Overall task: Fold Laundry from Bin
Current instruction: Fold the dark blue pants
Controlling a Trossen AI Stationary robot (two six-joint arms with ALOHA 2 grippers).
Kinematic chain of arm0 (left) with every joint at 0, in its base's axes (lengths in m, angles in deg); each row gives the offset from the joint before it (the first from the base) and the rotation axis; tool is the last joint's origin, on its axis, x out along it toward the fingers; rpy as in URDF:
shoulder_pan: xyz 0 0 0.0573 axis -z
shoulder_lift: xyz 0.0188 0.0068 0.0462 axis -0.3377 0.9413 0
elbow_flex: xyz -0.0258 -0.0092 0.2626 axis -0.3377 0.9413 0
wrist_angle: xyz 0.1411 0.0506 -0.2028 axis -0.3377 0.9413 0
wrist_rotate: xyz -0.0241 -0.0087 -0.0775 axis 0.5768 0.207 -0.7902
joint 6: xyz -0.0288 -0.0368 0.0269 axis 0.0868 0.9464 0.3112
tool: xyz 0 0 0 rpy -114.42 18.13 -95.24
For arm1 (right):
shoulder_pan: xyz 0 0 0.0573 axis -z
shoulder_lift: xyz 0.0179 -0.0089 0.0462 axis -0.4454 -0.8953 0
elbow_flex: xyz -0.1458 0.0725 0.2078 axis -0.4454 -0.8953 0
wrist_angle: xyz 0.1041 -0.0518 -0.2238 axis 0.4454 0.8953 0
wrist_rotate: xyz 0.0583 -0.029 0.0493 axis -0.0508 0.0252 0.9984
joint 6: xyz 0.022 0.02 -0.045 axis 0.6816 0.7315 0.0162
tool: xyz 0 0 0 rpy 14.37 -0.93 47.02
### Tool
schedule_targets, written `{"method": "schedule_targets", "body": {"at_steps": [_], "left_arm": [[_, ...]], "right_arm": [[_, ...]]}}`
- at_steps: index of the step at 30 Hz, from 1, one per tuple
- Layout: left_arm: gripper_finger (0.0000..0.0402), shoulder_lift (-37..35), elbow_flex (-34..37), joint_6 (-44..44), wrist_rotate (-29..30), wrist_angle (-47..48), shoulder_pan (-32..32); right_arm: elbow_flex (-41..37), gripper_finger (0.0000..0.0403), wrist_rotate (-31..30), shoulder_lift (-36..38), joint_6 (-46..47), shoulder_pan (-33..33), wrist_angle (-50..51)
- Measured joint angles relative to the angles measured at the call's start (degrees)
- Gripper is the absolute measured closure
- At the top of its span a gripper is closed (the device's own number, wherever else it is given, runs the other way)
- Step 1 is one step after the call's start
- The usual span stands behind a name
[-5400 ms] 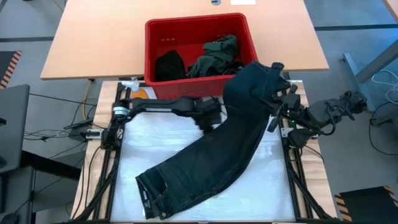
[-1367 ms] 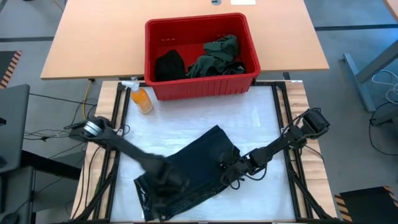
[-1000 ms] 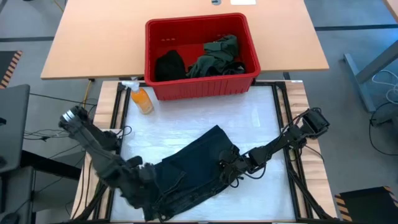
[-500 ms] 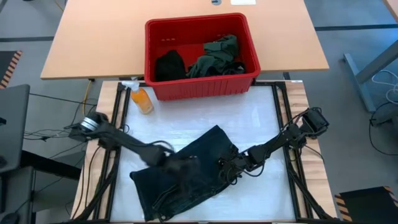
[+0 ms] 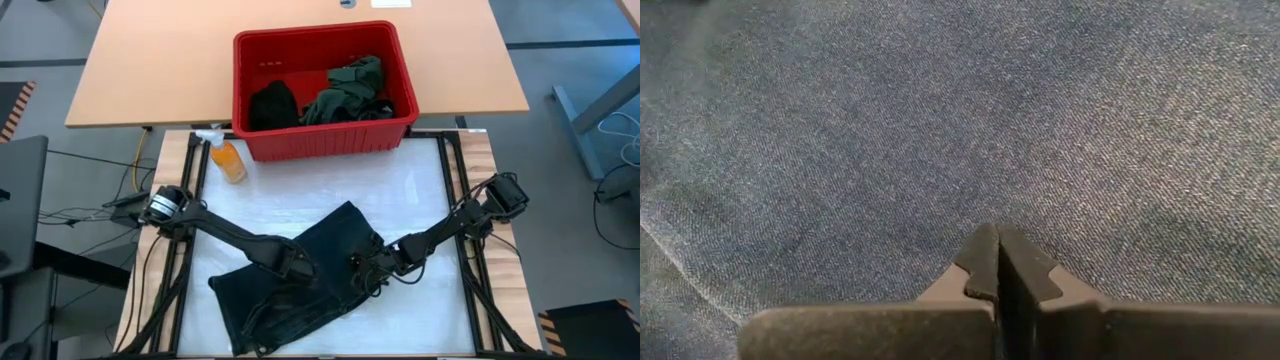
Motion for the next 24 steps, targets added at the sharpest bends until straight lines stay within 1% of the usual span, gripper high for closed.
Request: {"method": "schedule_targets", "body": {"at_steps": [3, 7, 12, 17, 20, 22, 24], "left_arm": [[0.0401, -1.5, 0.0, 1.0, 0.7, 7.9, 1.6], [0.0401, -6.4, 0.0, 6.9, 6.0, 14.3, 6.2], [0.0401, -12.3, 0.0, 20.5, 11.3, 21.0, 14.6], [0.0401, -14.7, 0.0, 34.6, 12.4, 30.0, 23.3], [0.0401, -15.8, 0.0, 41.1, 12.9, 33.9, 26.9], [0.0401, -17.4, 0.0, 45.7, 15.2, 34.8, 28.5], [0.0402, -20.0, 0.0, 50.5, 18.9, 35.1, 29.3]], "right_arm": [[0.0, 0.0383, 0.0, 0.0, 0.0, 0.0, 0.0], [0.0, 0.0383, 0.0, 0.0, 0.0, 0.0, 0.2], [0.0, 0.0383, 0.0, 0.0, 0.3, 0.0, 0.3], [0.4, 0.0383, 1.7, 0.3, 0.2, 0.0, 0.5], [1.5, 0.0383, 3.3, 1.9, -1.1, 0.0, 0.6], [2.5, 0.0383, 3.5, 3.6, -2.0, 0.0, 1.5], [3.3, 0.0383, 3.5, 6.0, -3.1, -0.1, 3.3]]}}
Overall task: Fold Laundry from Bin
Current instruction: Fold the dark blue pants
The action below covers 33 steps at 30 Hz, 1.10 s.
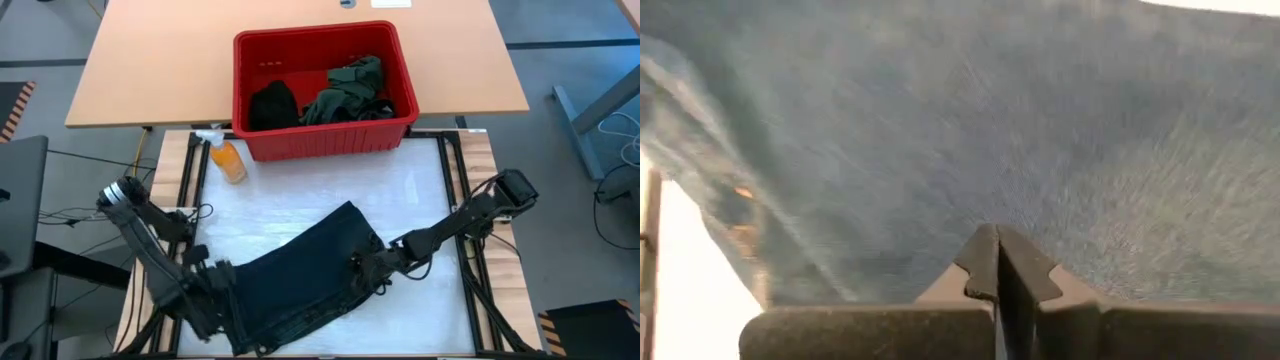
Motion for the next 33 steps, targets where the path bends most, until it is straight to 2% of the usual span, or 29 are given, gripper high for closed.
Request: {"method": "schedule_targets", "body": {"at_steps": [2, 4, 5, 6, 7, 9, 12, 15, 17, 24, 28, 33], "left_arm": [[0.0401, -3.0, 0.0, 5.6, 7.9, -0.9, 0.8], [0.0401, -5.6, 0.1, 8.0, 21.8, -5.9, 1.3], [0.0401, -6.3, 0.5, 6.6, 28.4, -11.3, 1.1], [0.0401, -6.4, 1.2, 3.3, 32.5, -16.3, 0.2], [0.0401, -6.2, 2.5, -1.0, 33.6, -21.5, -1.4], [0.0402, -5.1, 6.5, -8.4, 30.7, -31.8, -5.5], [0.0401, -3.4, 13.1, -15.1, 24.1, -44.3, -10.0], [0.0401, -2.4, 18.5, -15.8, 15.4, -47.9, -11.5], [0.0401, -2.3, 21.9, -12.9, 12.7, -47.2, -11.0], [0.0401, -2.6, 30.3, -1.4, 11.5, -52.2, -4.3], [0.0401, -2.6, 34.2, 1.7, 12.5, -57.2, -2.5], [0.0401, -3.8, 36.6, 5.0, 12.9, -56.4, 0.7]], "right_arm": [[0.4, 0.0383, -0.2, 2.7, -0.7, 0.1, 0.7], [0.4, 0.0383, -2.3, 5.2, -0.7, 0.2, 0.3], [0.4, 0.0383, -3.7, 5.9, -0.6, 0.2, -0.5], [0.5, 0.0383, -4.9, 6.3, -0.9, 0.2, -1.3], [0.5, 0.0383, -5.7, 6.4, -1.5, 0.3, -1.6], [0.5, 0.0383, -6.2, 5.8, -1.8, 0.8, -1.6], [0.4, 0.0383, -6.2, 3.8, 1.0, 1.6, -3.4], [0.4, 0.0383, -5.9, -0.4, 1.9, 1.3, -10.8], [0.4, 0.0383, -3.2, -4.1, -0.2, 0.6, -16.7], [0.4, 0.0383, -1.3, -14.7, 1.4, -0.3, -28.3], [0.5, 0.0383, 0.1, -19.0, 3.3, -0.7, -29.6], [0.7, 0.0383, 0.9, -21.5, 5.0, -1.2, -29.8]]}}
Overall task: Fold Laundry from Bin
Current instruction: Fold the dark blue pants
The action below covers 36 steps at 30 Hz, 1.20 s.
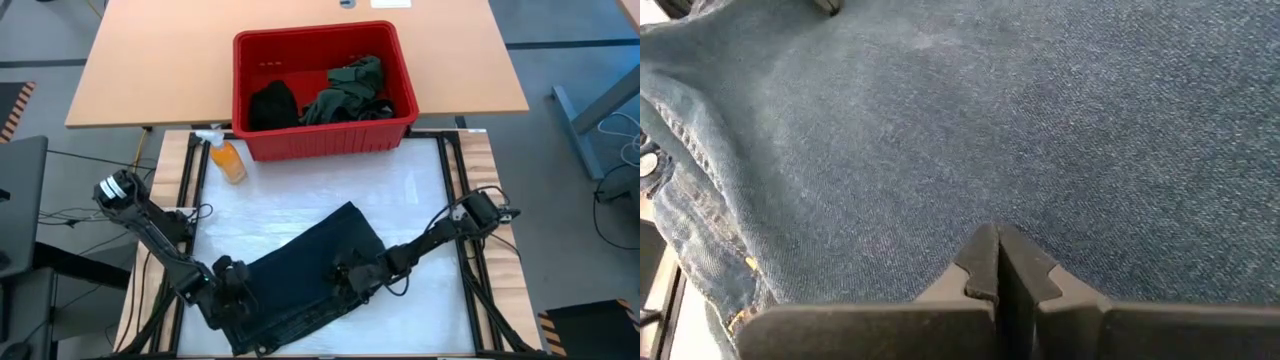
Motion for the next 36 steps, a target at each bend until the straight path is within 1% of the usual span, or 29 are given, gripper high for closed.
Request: {"method": "schedule_targets", "body": {"at_steps": [3, 5, 8, 11, 14, 16, 17, 20, 22, 25, 27, 29, 32, 35, 36], "left_arm": [[0.0401, -2.7, 1.3, 3.4, 0.4, 1.9, 2.9], [0.0401, -5.1, 1.7, 5.8, 1.9, 3.8, 4.7], [0.0401, -9.0, 2.1, 8.5, 5.2, 6.8, 6.9], [0.0401, -12.1, 2.2, 9.4, 8.9, 8.3, 7.5], [0.0401, -13.5, 2.2, 7.4, 15.3, 4.8, 7.1], [0.0401, -13.1, 2.2, 2.2, 17.8, -1.2, 5.7], [0.0401, -12.5, 2.2, -1.2, 17.9, -4.6, 4.6], [0.0401, -8.9, 2.2, -10.7, 15.6, -14.0, 1.7], [0.0401, -6.2, 2.2, -15.7, 12.8, -19.3, 0.1], [0.0401, -2.0, 2.2, -18.3, 6.0, -23.1, -1.6], [0.0401, 0.5, 2.2, -18.0, 1.8, -25.2, -2.2], [0.0401, 2.3, 2.2, -17.7, -0.6, -27.5, -2.3], [0.0401, 3.4, 2.2, -17.7, -1.3, -30.2, -2.1], [0.0401, 3.4, 2.2, -18.2, -1.4, -30.3, -1.9], [0.0401, 3.4, 2.2, -18.2, -1.4, -30.4, -1.9]], "right_arm": [[0.0, 0.0383, 0.8, 1.1, -0.1, 0.0, 0.9], [-0.3, 0.0383, 1.8, 2.9, -1.2, 0.3, 1.8], [-0.5, 0.0383, 2.6, 7.5, -4.8, 0.8, 3.0], [-0.3, 0.0383, 2.4, 13.1, -7.8, 1.8, 3.5], [-0.3, 0.0383, 1.4, 15.7, -9.6, 2.2, 3.3], [-0.3, 0.0383, 0.4, 15.7, -9.9, 1.9, 0.9], [-0.3, 0.0383, 0.3, 15.0, -9.9, 1.6, -1.1], [-0.2, 0.0383, 0.4, 10.4, -9.9, 0.9, -8.8], [-0.1, 0.0383, 0.5, 6.4, -9.9, 0.8, -12.8], [1.8, 0.0383, 2.2, 1.7, -9.9, 0.9, -14.7], [3.3, 0.0383, 4.2, -0.6, -9.0, 0.7, -14.6], [3.8, 0.0383, 6.5, -2.0, -8.0, 0.2, -13.8], [4.2, 0.0383, 8.9, -2.1, -7.3, -1.3, -12.8], [4.3, 0.0383, 10.0, -0.4, -5.6, -3.0, -7.0], [4.3, 0.0383, 11.1, 0.3, -5.2, -3.3, -4.0]]}}
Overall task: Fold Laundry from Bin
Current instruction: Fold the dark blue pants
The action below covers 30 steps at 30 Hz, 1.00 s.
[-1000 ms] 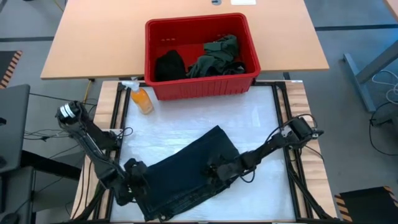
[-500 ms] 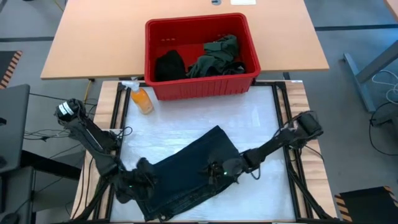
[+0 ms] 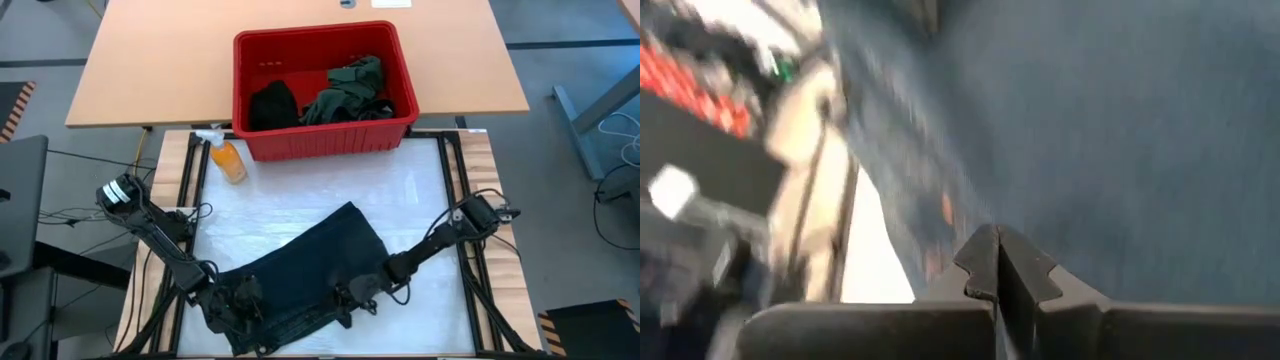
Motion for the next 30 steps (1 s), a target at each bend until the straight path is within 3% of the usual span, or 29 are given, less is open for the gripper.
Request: {"method": "schedule_targets", "body": {"at_steps": [5, 11, 14, 19, 23, 27, 30], "left_arm": [[0.0401, 0.0, 0.0, -0.6, -1.7, -2.1, 0.0], [0.0401, 0.0, 0.0, -0.6, -2.0, -5.4, 0.0], [0.0401, 0.0, 0.0, 0.3, -3.0, -7.1, 0.0], [0.0401, 2.1, 0.0, 4.3, -6.3, -9.6, 0.6], [0.0401, 7.1, -0.1, 9.1, -8.4, -18.5, 1.8], [0.0401, 11.3, -0.1, 11.5, -8.6, -26.2, 2.5], [0.0401, 11.1, -0.1, 11.1, -8.5, -26.3, 2.5]], "right_arm": [[-0.1, 0.0383, 3.8, 5.3, 0.7, -1.2, 11.0], [0.1, 0.0384, -8.1, 11.2, -7.3, 0.7, 9.1], [0.0, 0.0384, -8.9, 9.0, -7.1, 2.9, 9.3], [-0.1, 0.0384, 0.7, 3.5, -5.8, 4.0, 6.4], [-0.1, 0.0384, 4.4, 1.4, -5.8, 2.9, 9.5], [0.0, 0.0384, 8.7, 2.2, -6.9, 2.9, 12.3], [-0.2, 0.0383, 11.7, 5.0, -9.3, 3.9, 14.0]]}}
